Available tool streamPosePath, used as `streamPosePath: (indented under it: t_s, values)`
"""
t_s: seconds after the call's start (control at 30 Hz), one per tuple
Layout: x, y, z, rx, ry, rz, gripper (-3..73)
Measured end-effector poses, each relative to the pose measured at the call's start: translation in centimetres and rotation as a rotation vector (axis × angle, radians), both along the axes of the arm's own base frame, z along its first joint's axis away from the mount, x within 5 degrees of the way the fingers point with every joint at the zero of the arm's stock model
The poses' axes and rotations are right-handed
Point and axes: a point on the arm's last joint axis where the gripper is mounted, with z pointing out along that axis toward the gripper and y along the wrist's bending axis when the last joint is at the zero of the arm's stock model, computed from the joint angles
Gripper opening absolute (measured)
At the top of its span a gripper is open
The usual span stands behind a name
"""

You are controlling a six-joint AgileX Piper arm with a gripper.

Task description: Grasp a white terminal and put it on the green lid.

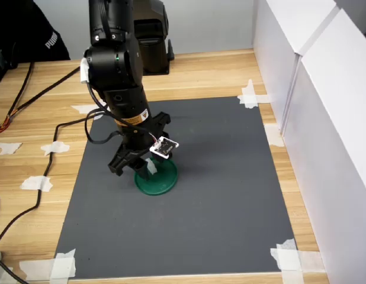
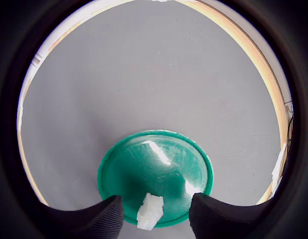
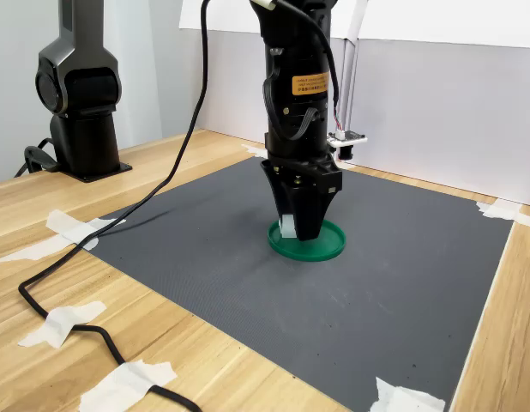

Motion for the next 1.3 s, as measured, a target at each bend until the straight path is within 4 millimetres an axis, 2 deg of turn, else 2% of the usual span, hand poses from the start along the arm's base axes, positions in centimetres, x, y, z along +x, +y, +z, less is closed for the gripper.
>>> streamPosePath:
  t_s: [0.1,0.27,0.37,0.5,0.6,0.73,0.83,1.03,1.3]
  values:
    - [-0.4,0.1,1.8,0.024,-0.050,-0.012,58.6]
    - [-1.9,0.3,6.3,0.081,-0.171,-0.067,58.5]
    - [-3.2,0.3,9.3,0.114,-0.253,-0.114,56.0]
    - [-5.6,0.3,12.7,0.193,-0.345,-0.211,46.3]
    - [-7.9,0.3,14.0,0.257,-0.398,-0.275,32.5]
    - [-11.2,0.1,14.1,0.313,-0.485,-0.335,8.6]
    - [-13.8,-0.1,13.4,0.345,-0.548,-0.370,0.8]
    - [-17.9,-0.4,10.6,0.475,-0.619,-0.511,-1.4]
    - [-22.6,-0.6,8.1,0.514,-0.655,-0.536,-1.6]
